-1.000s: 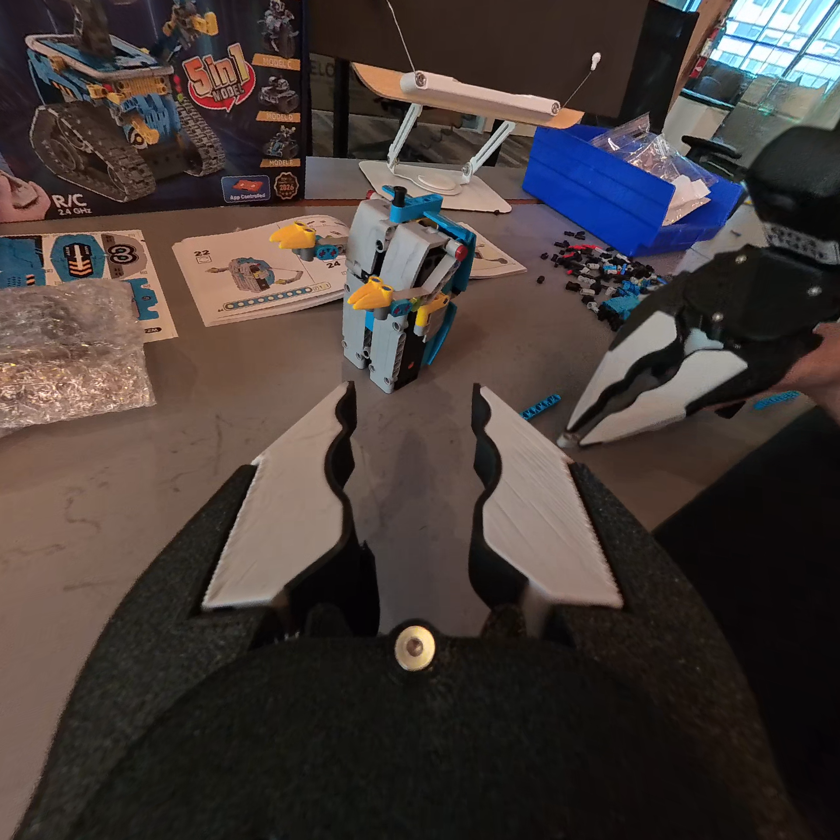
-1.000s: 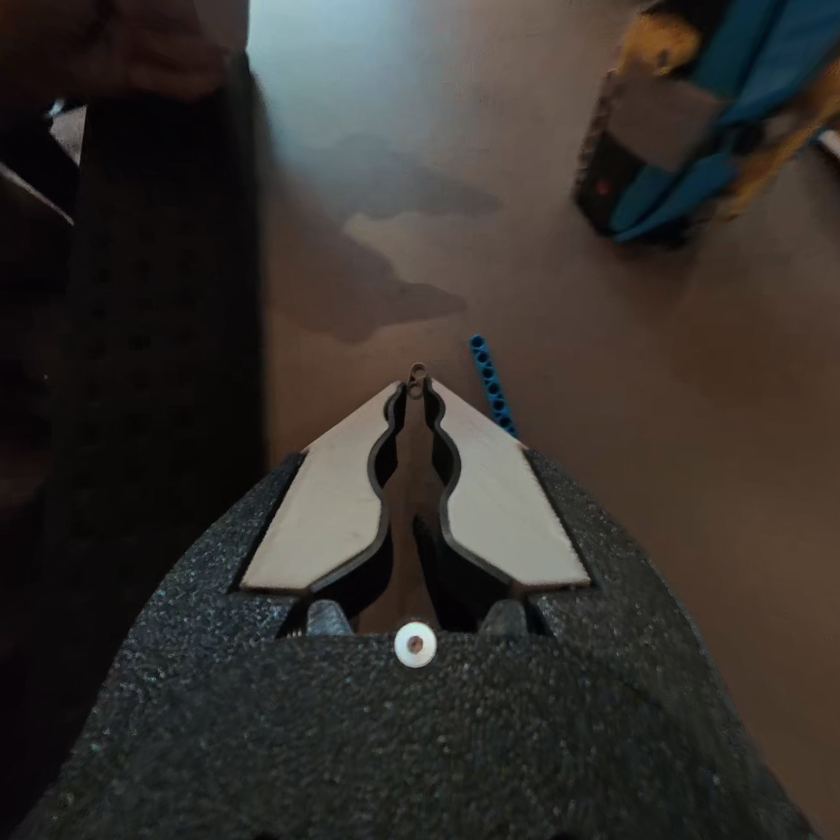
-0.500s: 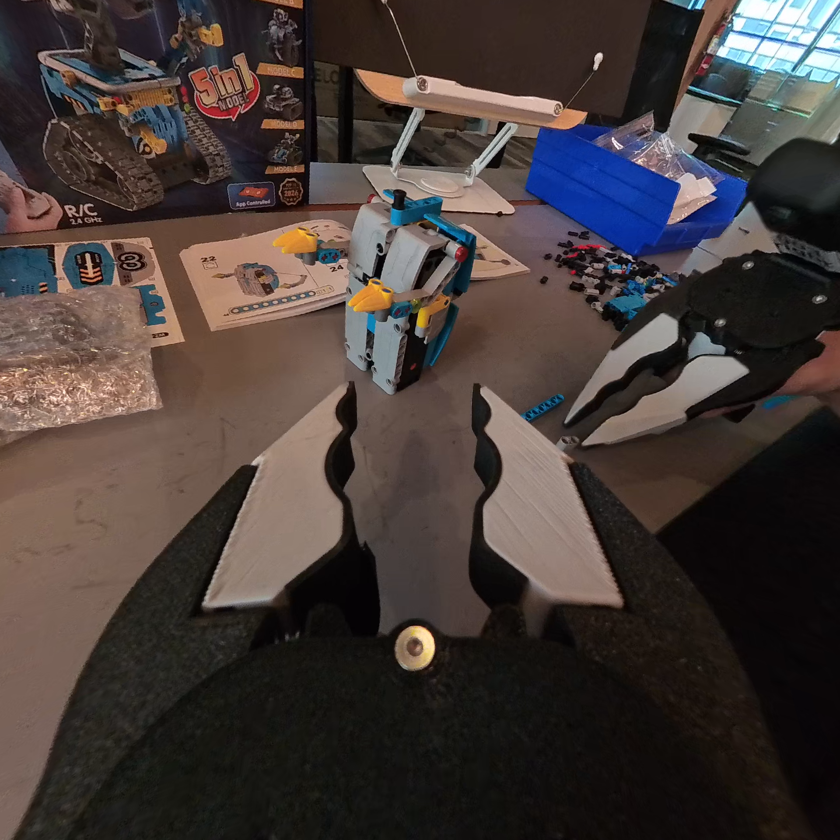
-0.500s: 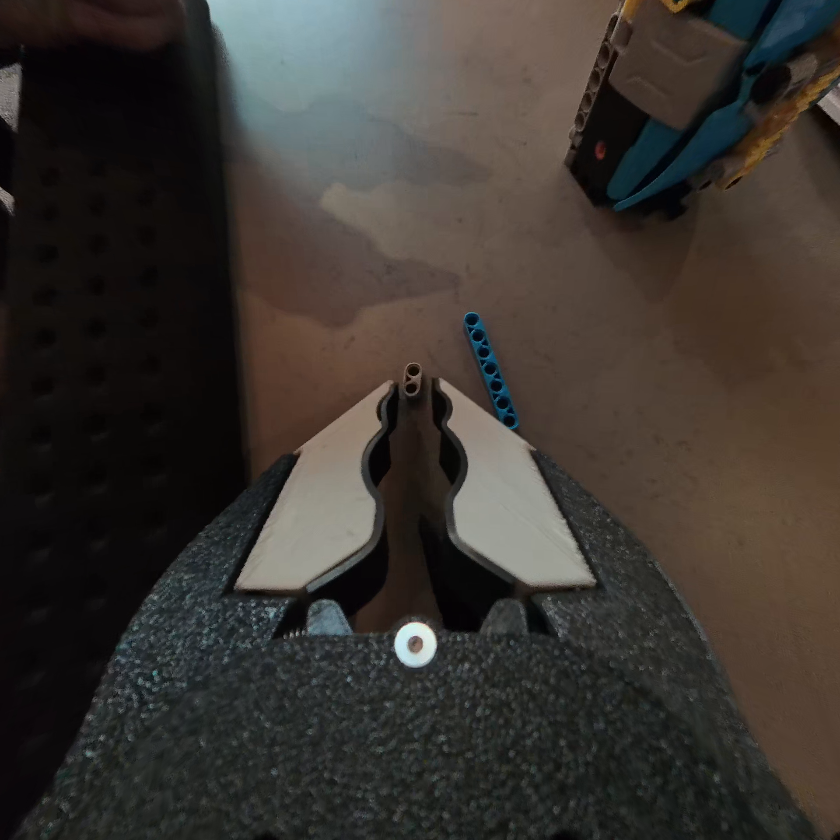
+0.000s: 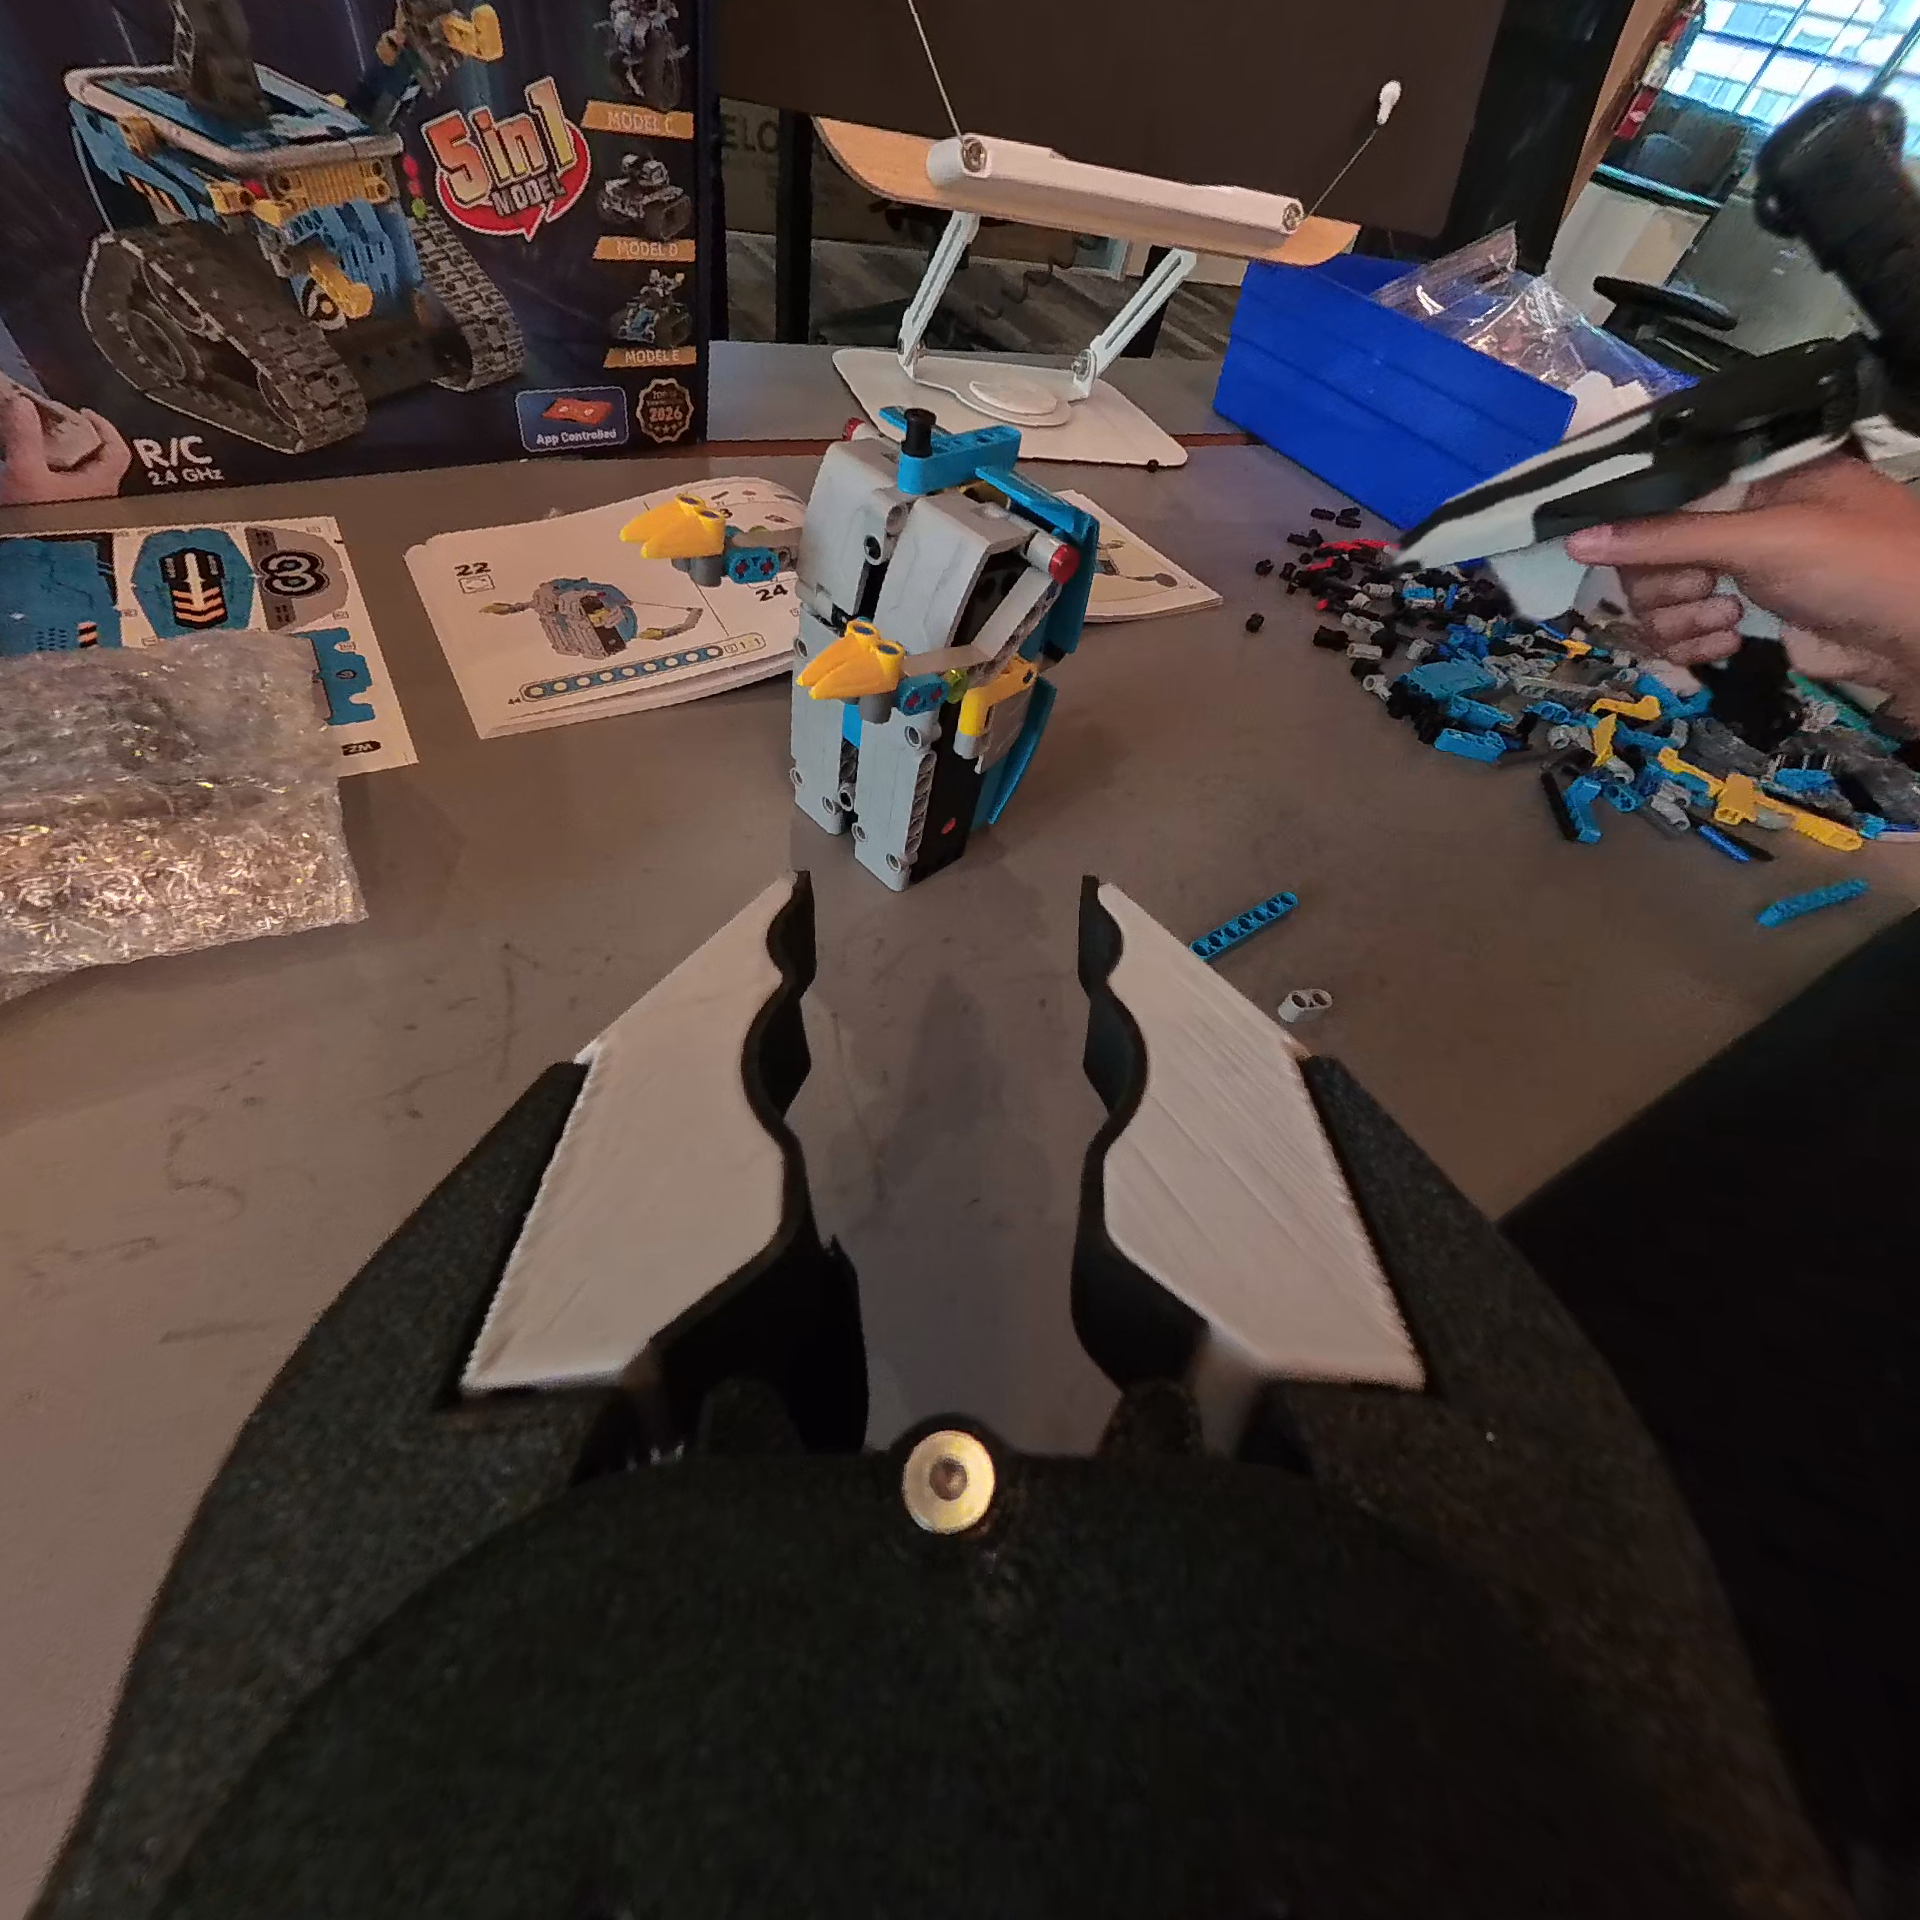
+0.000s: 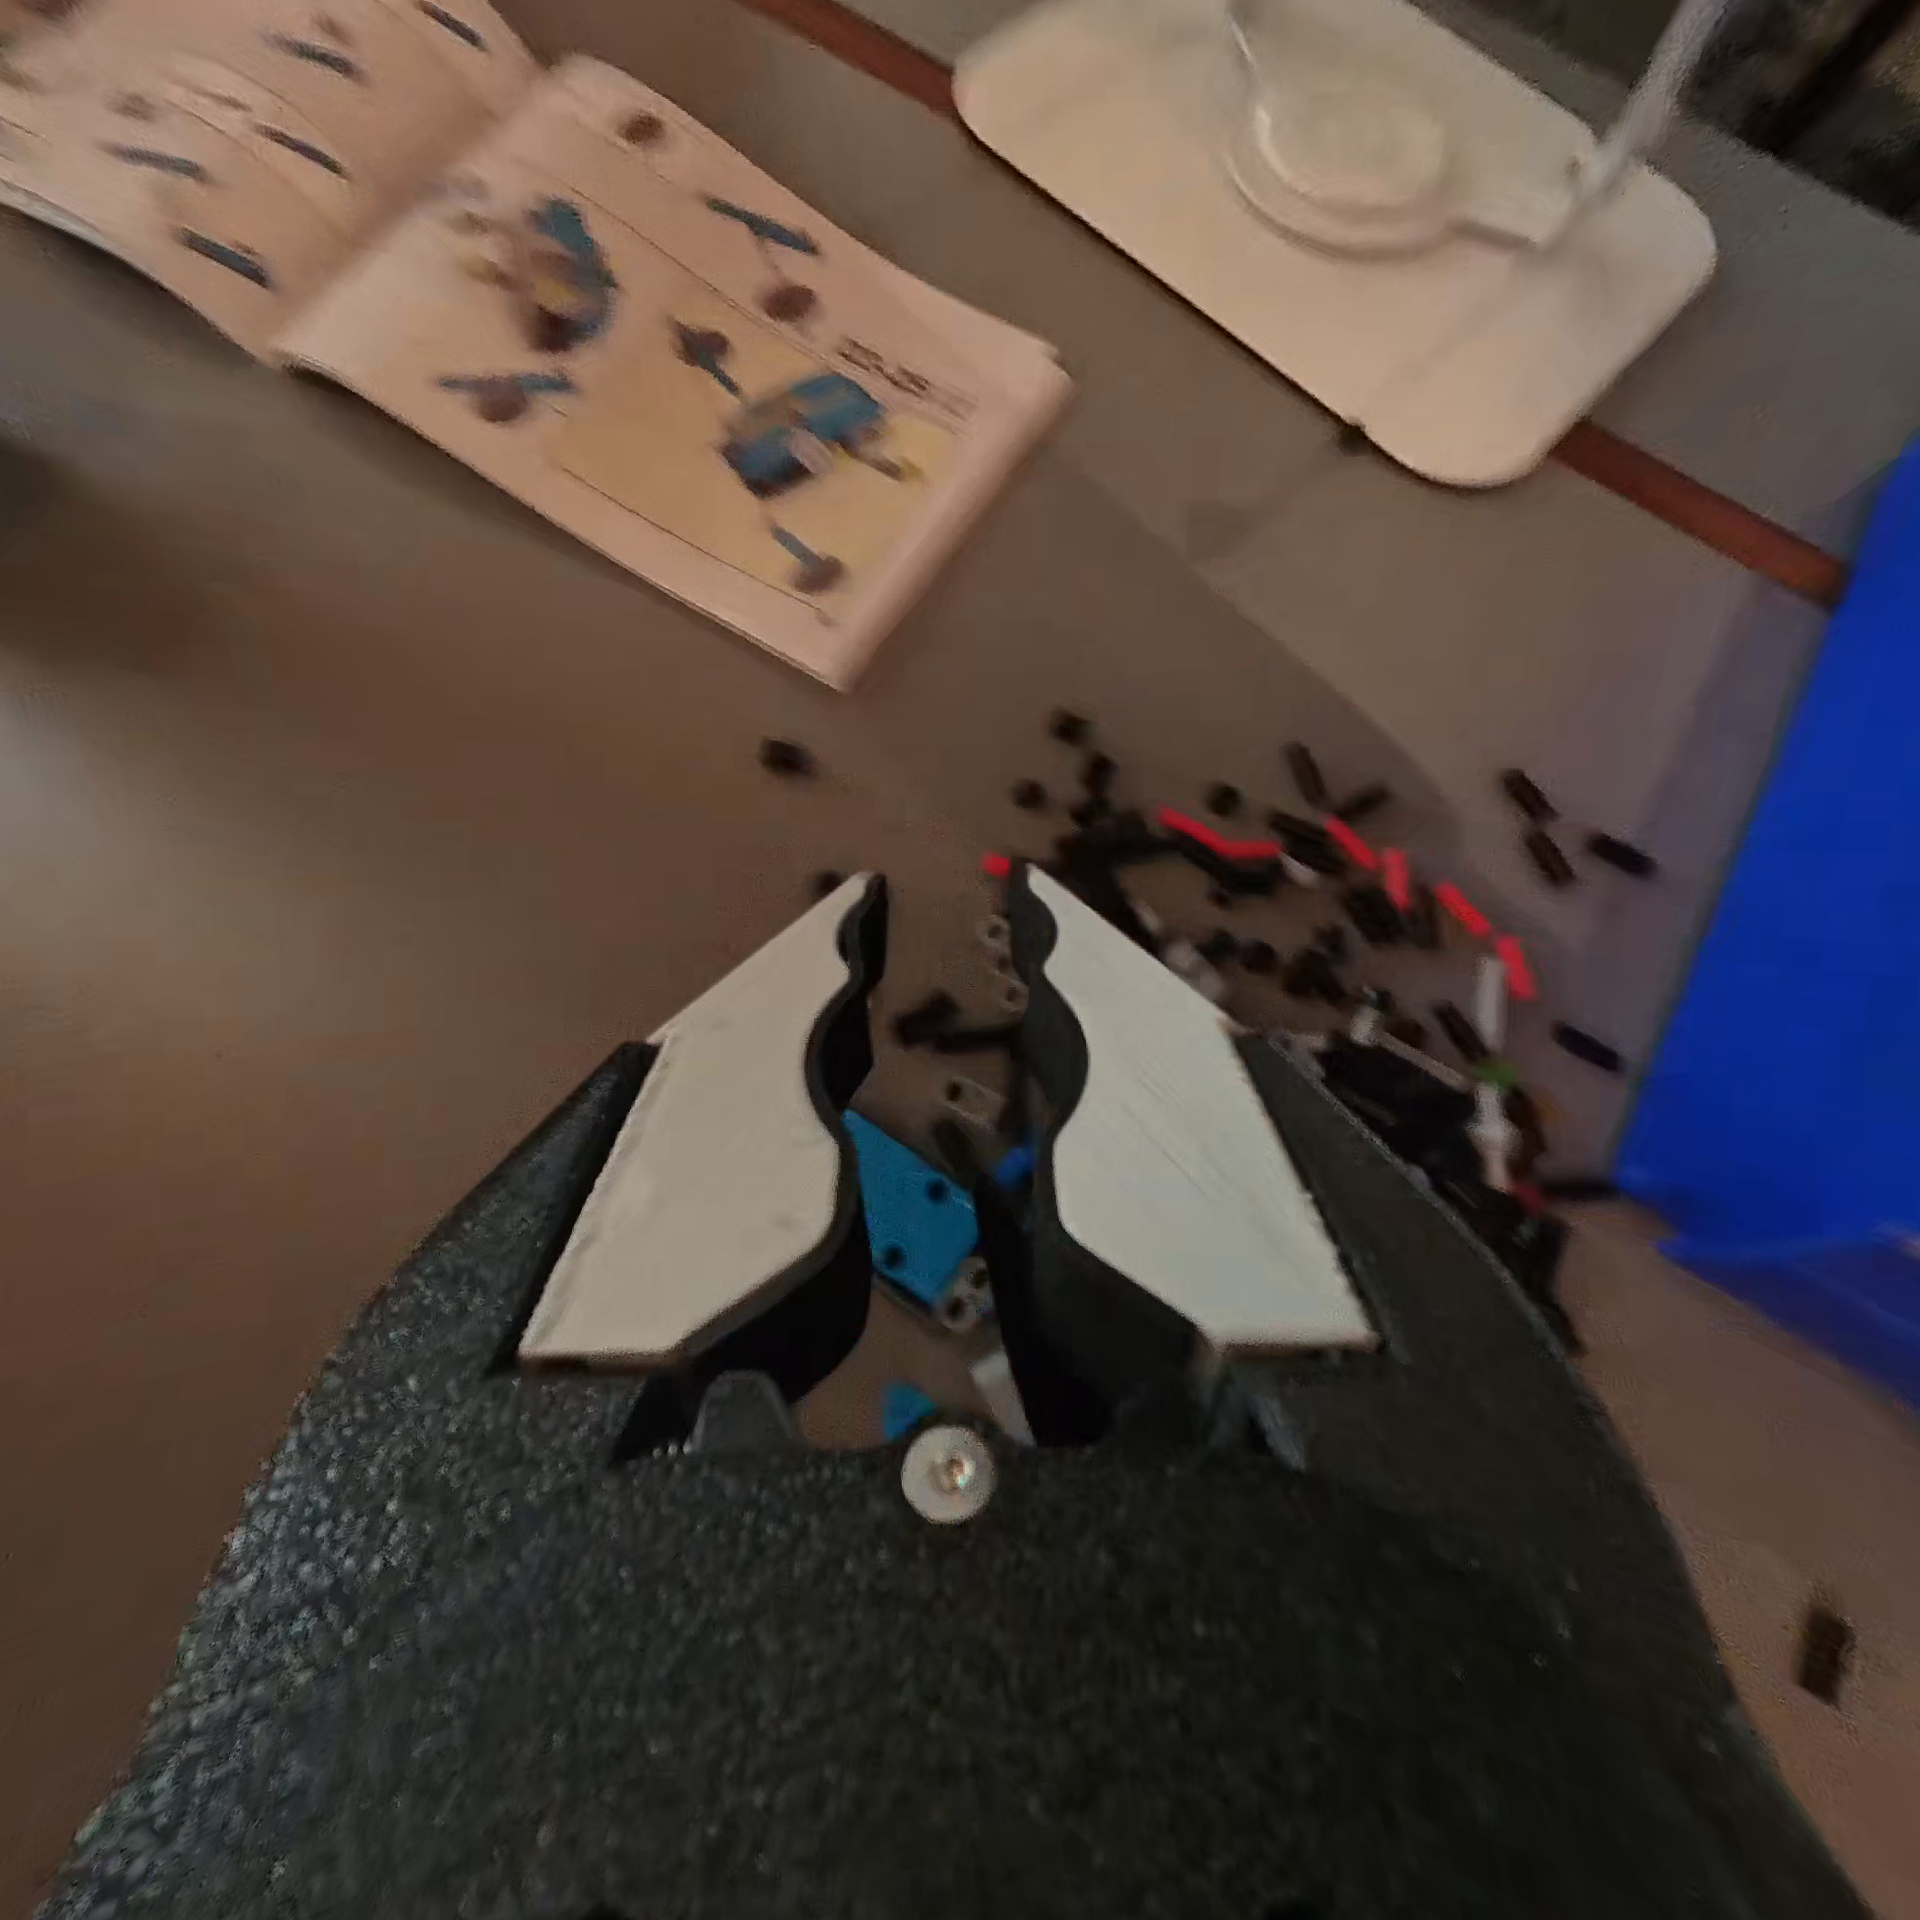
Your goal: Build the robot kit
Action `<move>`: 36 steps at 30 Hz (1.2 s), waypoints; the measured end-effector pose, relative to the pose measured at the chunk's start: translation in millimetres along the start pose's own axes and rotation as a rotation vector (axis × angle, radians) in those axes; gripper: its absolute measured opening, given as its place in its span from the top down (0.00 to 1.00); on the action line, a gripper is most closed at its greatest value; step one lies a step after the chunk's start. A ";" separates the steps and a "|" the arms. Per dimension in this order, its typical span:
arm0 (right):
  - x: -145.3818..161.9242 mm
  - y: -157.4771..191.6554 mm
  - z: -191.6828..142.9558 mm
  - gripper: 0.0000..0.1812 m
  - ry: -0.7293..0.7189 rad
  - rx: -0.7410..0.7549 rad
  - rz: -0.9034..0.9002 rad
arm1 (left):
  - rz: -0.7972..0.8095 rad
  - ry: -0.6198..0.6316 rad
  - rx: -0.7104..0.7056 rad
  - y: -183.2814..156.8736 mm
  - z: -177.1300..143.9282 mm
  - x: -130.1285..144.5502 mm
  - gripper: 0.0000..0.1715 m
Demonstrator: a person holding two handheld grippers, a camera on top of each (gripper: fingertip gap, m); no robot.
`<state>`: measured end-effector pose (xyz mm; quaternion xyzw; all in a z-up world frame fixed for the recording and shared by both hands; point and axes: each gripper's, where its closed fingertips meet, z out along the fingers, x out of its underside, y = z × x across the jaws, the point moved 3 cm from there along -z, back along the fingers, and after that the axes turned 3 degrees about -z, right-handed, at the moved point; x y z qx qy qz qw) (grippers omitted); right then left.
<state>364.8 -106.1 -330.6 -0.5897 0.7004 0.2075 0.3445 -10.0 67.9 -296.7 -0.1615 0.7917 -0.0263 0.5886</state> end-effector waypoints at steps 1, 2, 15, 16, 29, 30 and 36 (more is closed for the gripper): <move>5.2 -11.4 -2.5 0.87 0.018 0.022 0.008 | -0.002 -0.003 0.000 0.2 -0.4 -0.3 0.70; 9.8 -23.2 -7.7 0.87 0.026 0.048 0.020 | -0.005 -0.009 0.001 0.3 -1.1 -0.9 0.70; 78.0 15.0 -61.0 0.88 0.105 -0.134 0.036 | -0.059 -0.013 0.020 4.4 -1.7 -1.9 0.70; 78.8 14.2 -62.1 0.89 0.101 -0.123 0.036 | -0.058 -0.013 0.020 4.3 -1.5 -1.8 0.70; 68.9 -30.7 -29.2 0.91 0.148 -0.013 0.072 | -0.049 -0.011 0.015 3.6 -1.7 -1.3 0.70; 69.7 -35.4 -31.6 0.91 0.148 0.003 0.076 | -0.051 -0.012 0.015 3.8 -2.0 -1.4 0.70; 77.8 -45.3 -38.0 0.90 0.175 0.000 0.136 | -0.067 -0.009 0.022 4.9 -1.7 -1.2 0.70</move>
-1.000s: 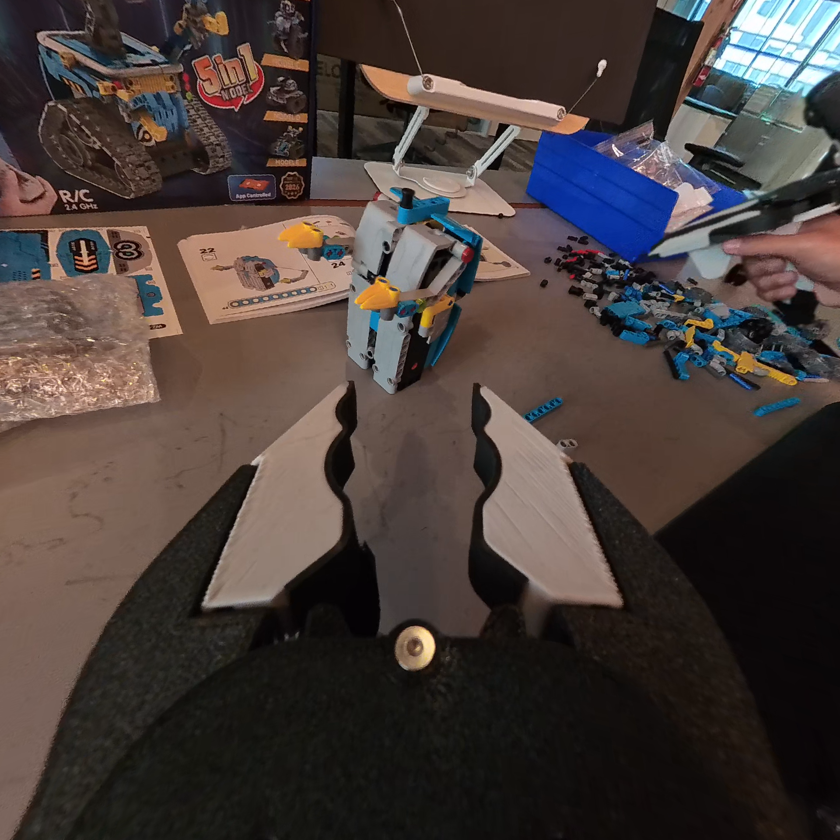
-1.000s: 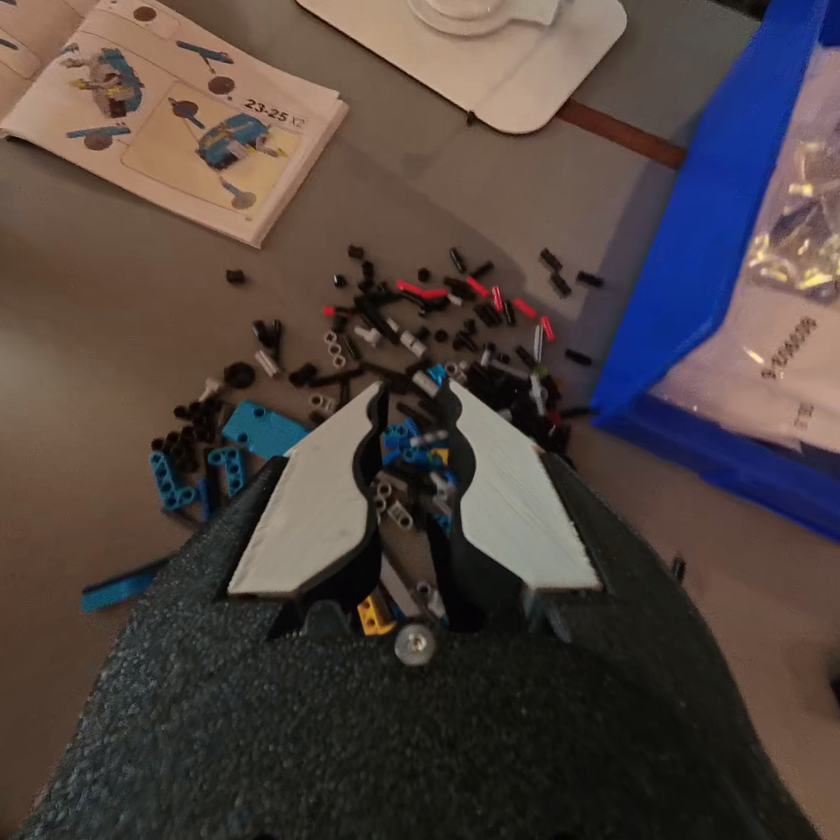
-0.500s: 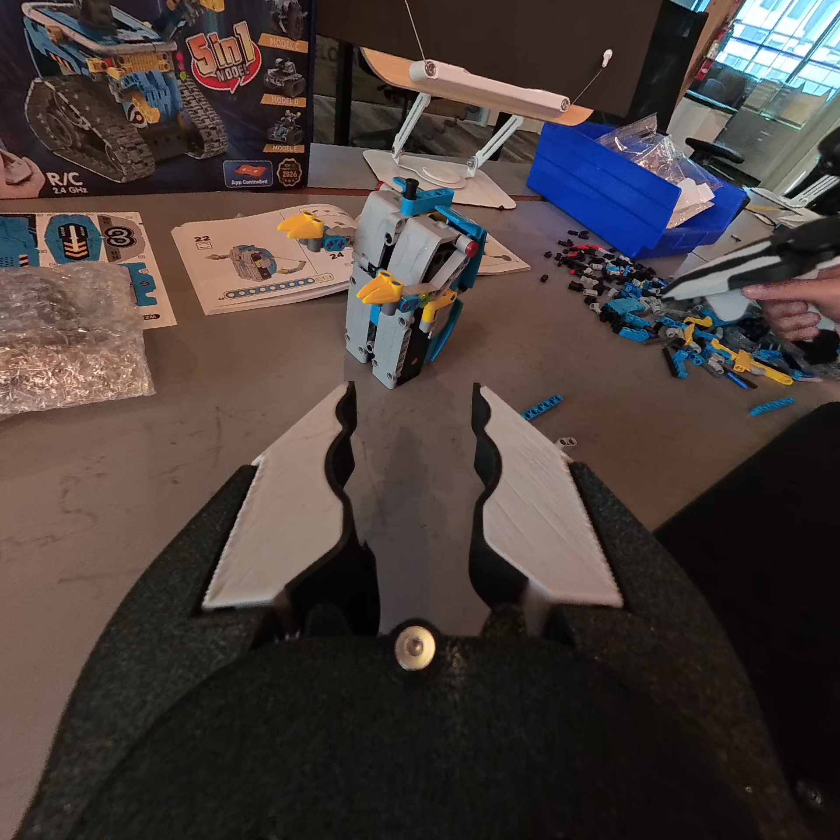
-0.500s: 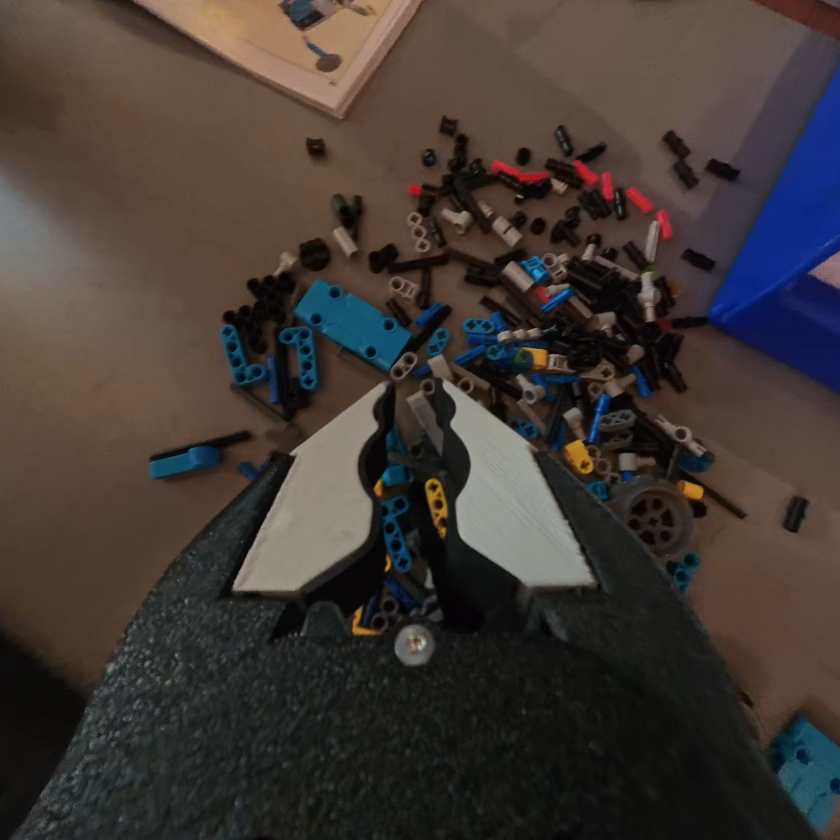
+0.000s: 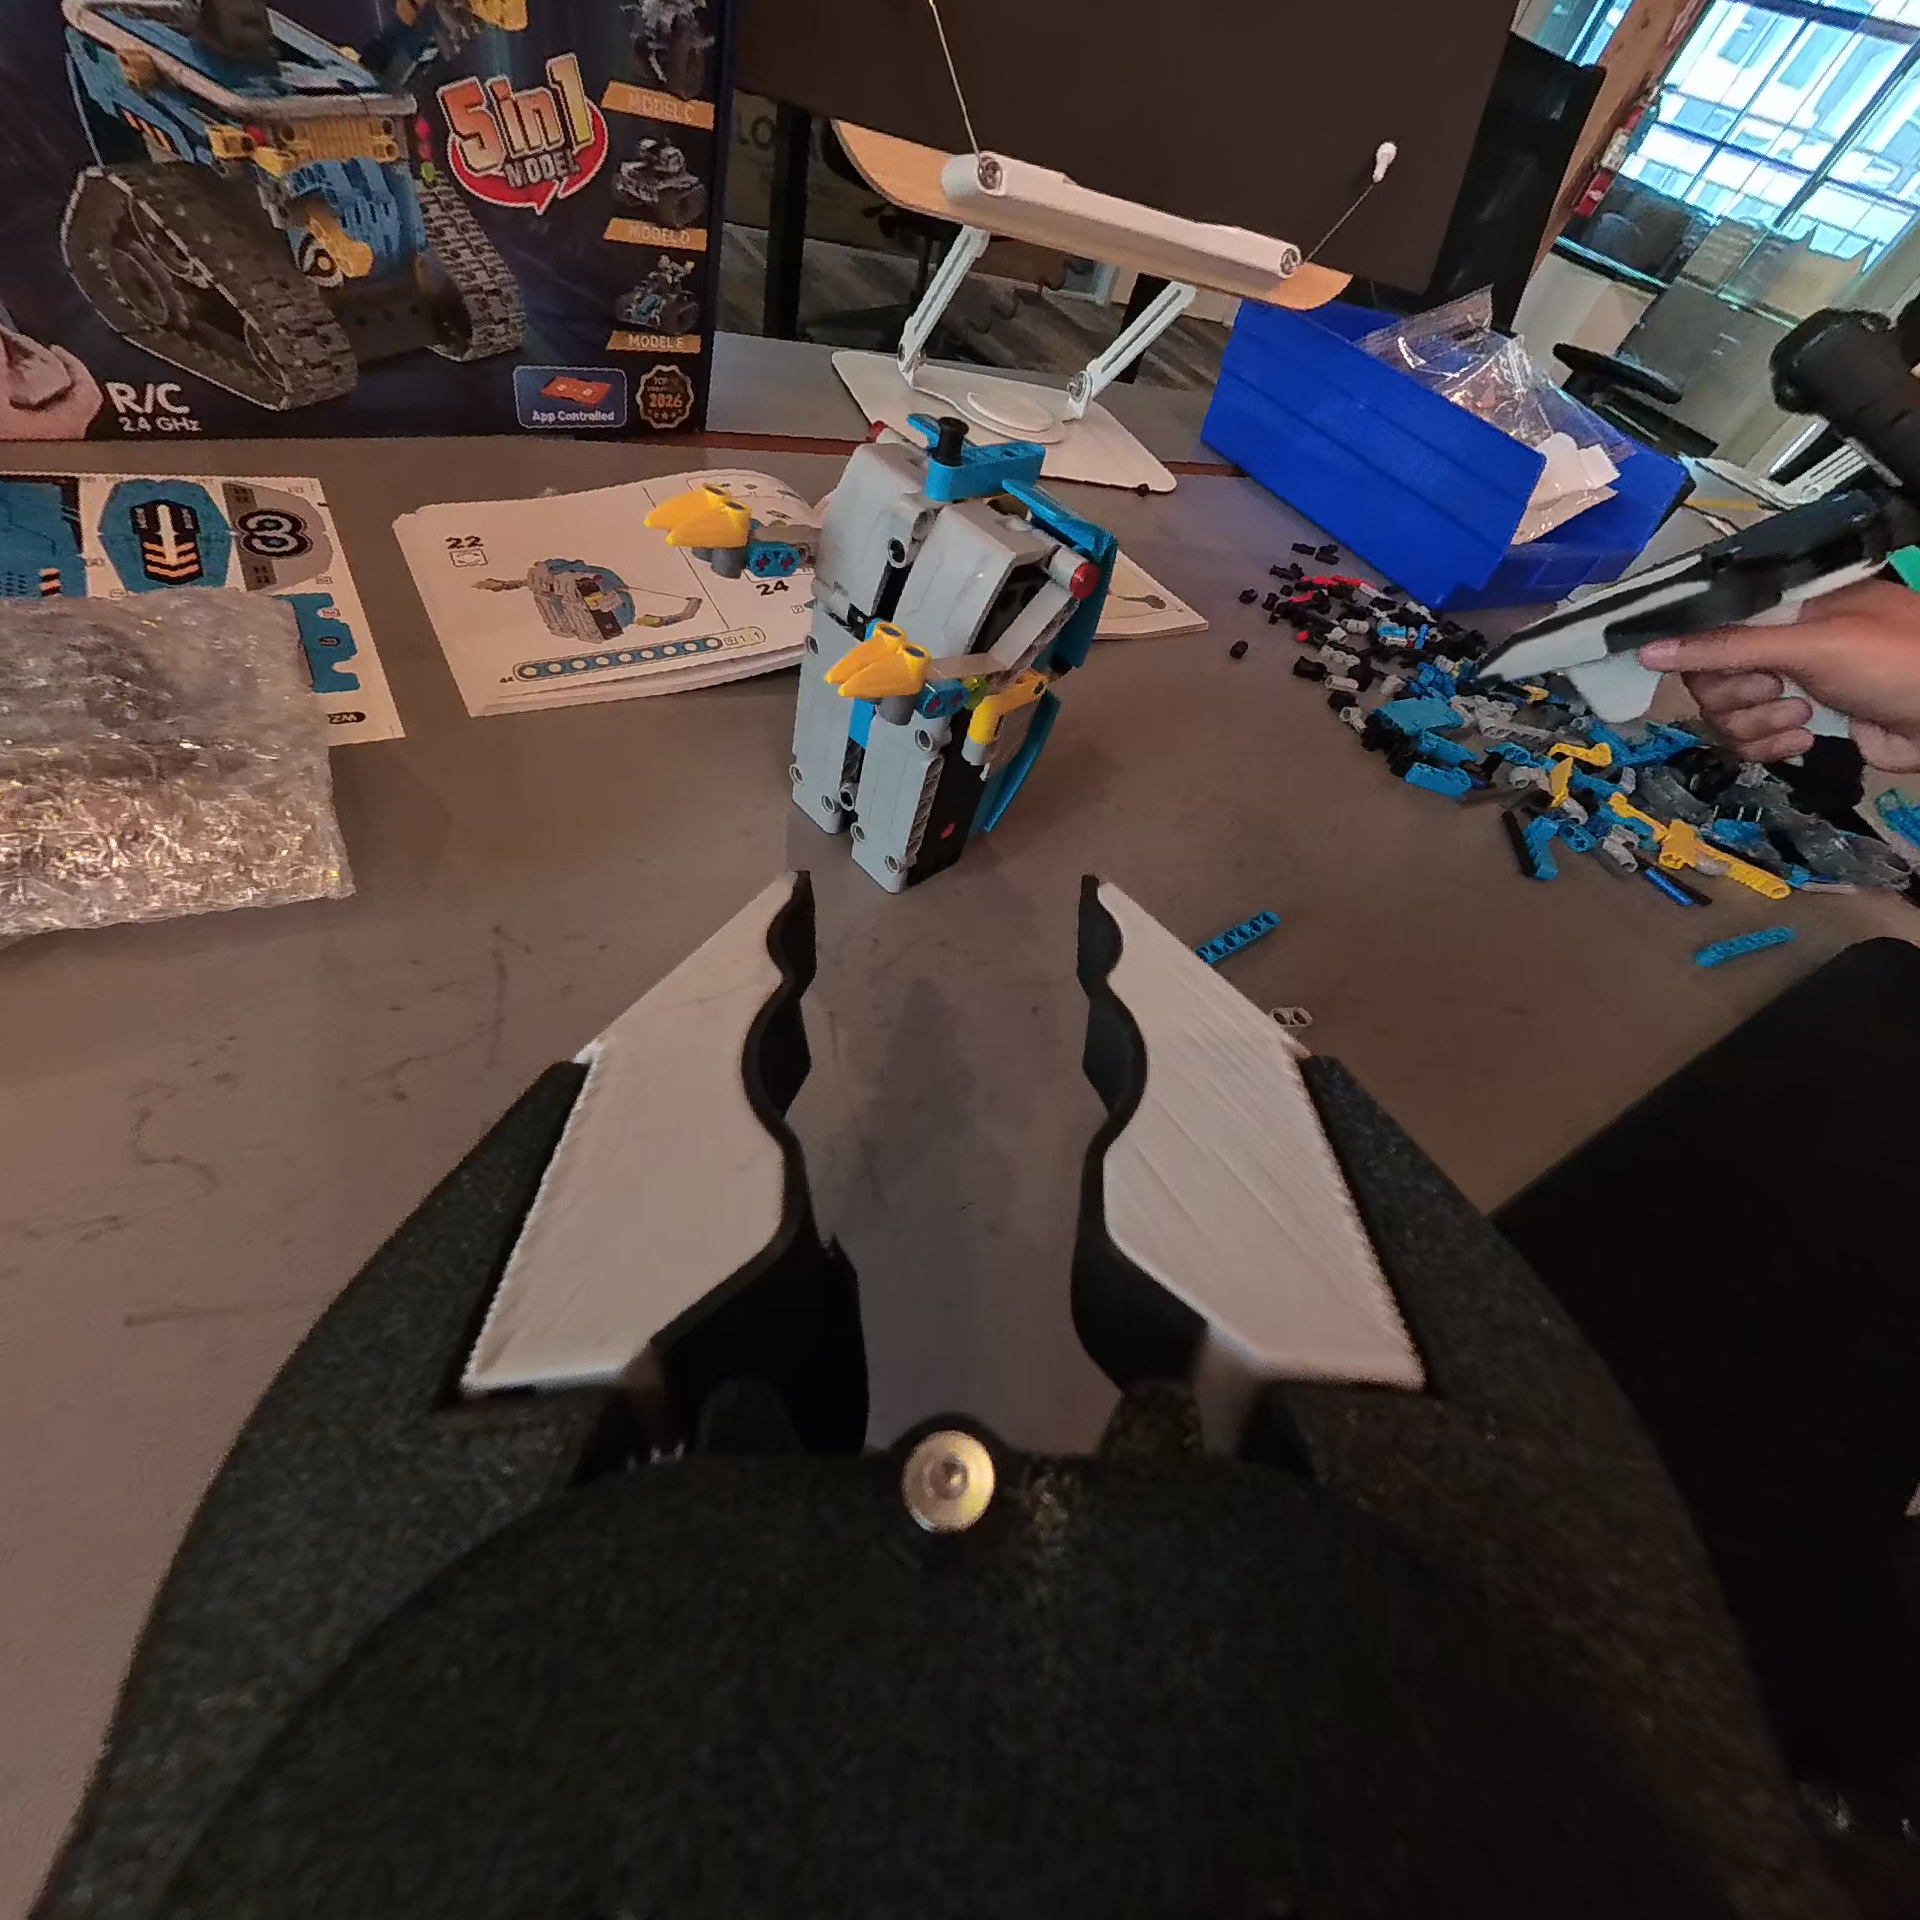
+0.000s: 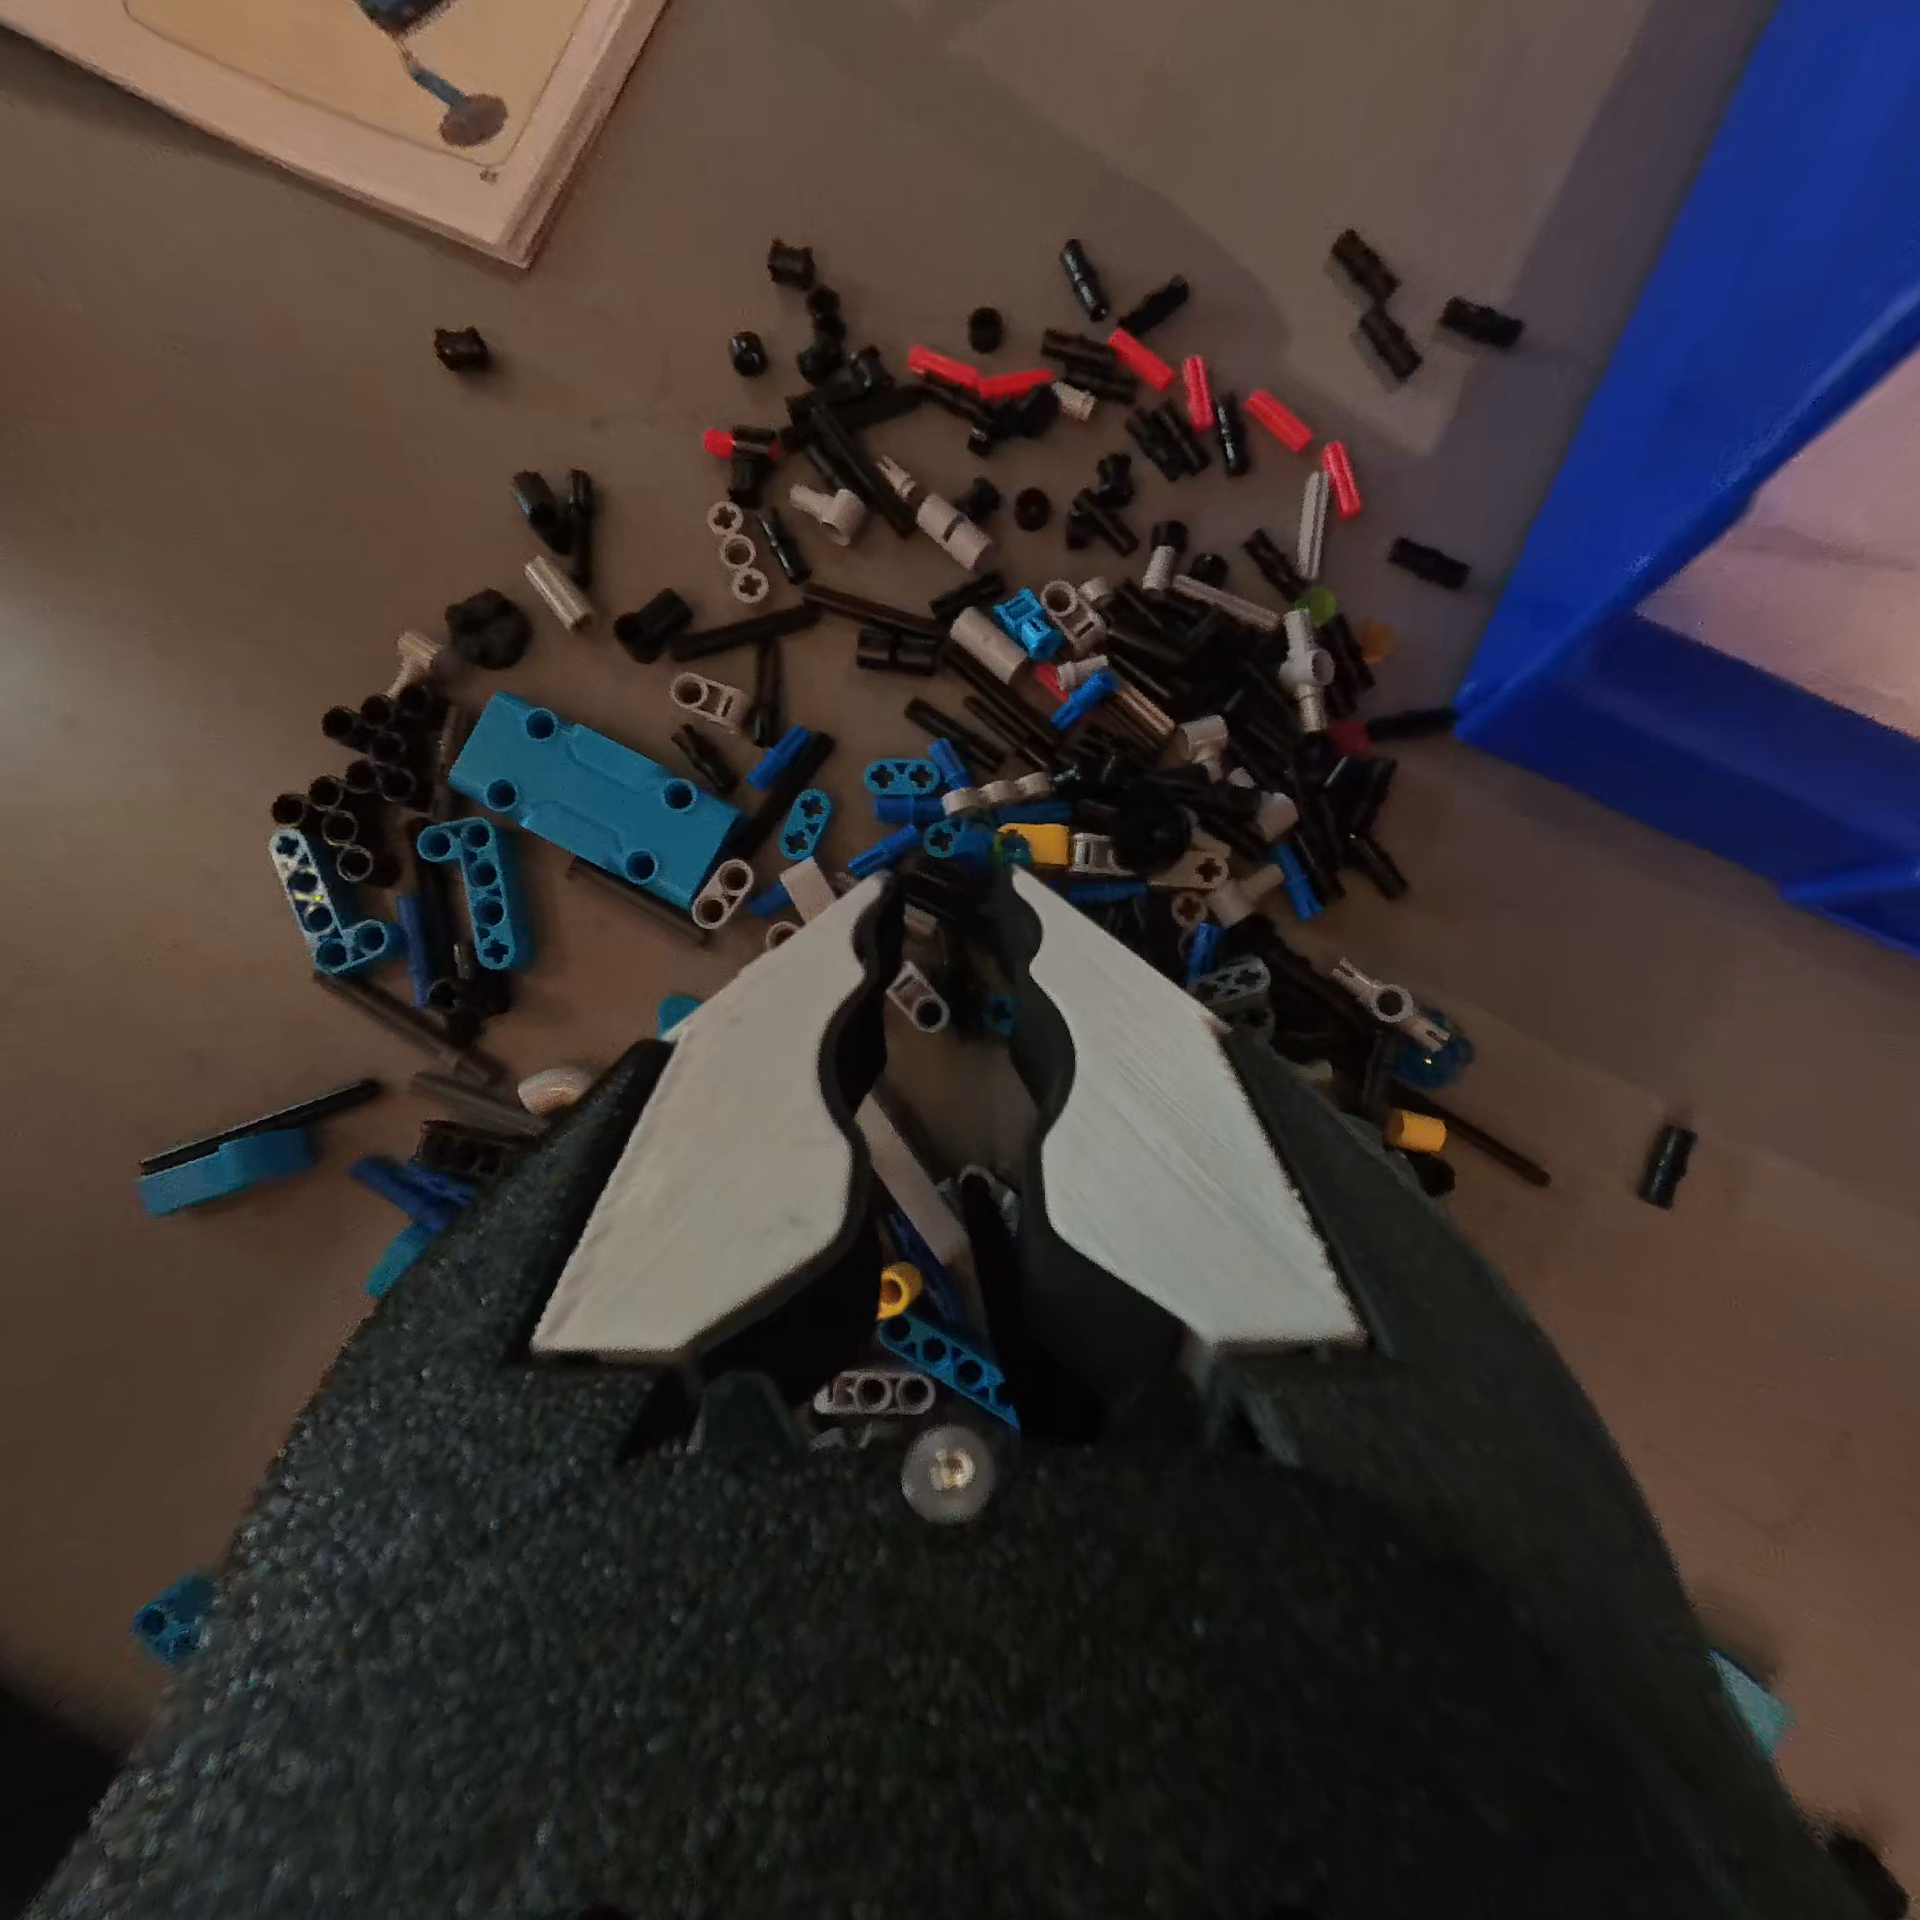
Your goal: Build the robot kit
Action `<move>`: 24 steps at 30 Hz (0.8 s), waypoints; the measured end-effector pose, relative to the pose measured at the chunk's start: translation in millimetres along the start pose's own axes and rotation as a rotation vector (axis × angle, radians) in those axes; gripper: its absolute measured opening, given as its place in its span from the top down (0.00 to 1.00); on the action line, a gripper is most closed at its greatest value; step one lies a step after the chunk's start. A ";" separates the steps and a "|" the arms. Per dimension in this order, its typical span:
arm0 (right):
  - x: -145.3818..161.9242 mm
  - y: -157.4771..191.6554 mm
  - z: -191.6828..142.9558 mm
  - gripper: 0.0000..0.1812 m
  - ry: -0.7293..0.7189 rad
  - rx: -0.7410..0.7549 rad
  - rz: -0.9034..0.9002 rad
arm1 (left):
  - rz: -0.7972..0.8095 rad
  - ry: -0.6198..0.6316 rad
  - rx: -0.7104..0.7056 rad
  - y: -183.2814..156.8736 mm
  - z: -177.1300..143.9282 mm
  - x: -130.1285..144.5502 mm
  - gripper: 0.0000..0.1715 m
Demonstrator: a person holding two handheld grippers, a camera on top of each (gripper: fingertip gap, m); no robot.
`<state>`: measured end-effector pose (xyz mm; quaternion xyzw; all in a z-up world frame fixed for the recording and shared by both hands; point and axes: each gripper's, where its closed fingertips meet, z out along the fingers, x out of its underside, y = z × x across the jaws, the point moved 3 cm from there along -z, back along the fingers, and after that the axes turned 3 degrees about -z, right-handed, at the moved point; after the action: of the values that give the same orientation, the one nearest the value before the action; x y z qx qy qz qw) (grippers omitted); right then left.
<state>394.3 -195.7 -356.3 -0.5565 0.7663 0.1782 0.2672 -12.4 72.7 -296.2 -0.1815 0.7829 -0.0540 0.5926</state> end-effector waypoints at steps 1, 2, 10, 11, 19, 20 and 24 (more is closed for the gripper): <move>-0.9 2.8 0.8 0.90 -0.001 -0.004 -0.014 | 0.000 0.002 0.000 0.0 0.2 0.2 0.70; -2.4 5.6 1.6 0.91 -0.005 -0.009 -0.021 | 0.001 0.001 0.000 0.0 0.1 0.1 0.70; -9.0 5.9 6.1 0.91 -0.022 -0.005 -0.019 | -0.002 -0.009 0.002 0.2 -1.4 -0.9 0.70; -11.0 2.9 4.6 0.91 -0.032 0.003 -0.013 | -0.004 -0.009 0.002 0.3 -1.4 -0.9 0.70; -17.8 -36.4 1.1 0.91 -0.058 0.107 0.077 | -0.001 -0.006 0.002 0.0 -1.1 -0.7 0.70; -15.6 -40.7 -0.3 0.91 -0.048 0.120 0.079 | 0.000 -0.006 0.001 0.0 -0.9 -0.5 0.70; -3.1 -56.7 -20.6 0.92 -0.062 0.133 0.134 | -0.001 -0.007 0.001 0.1 -1.1 -0.8 0.70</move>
<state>444.5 -223.1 -336.7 -0.4791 0.8034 0.1615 0.3145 -13.3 72.9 -295.2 -0.1817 0.7806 -0.0538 0.5956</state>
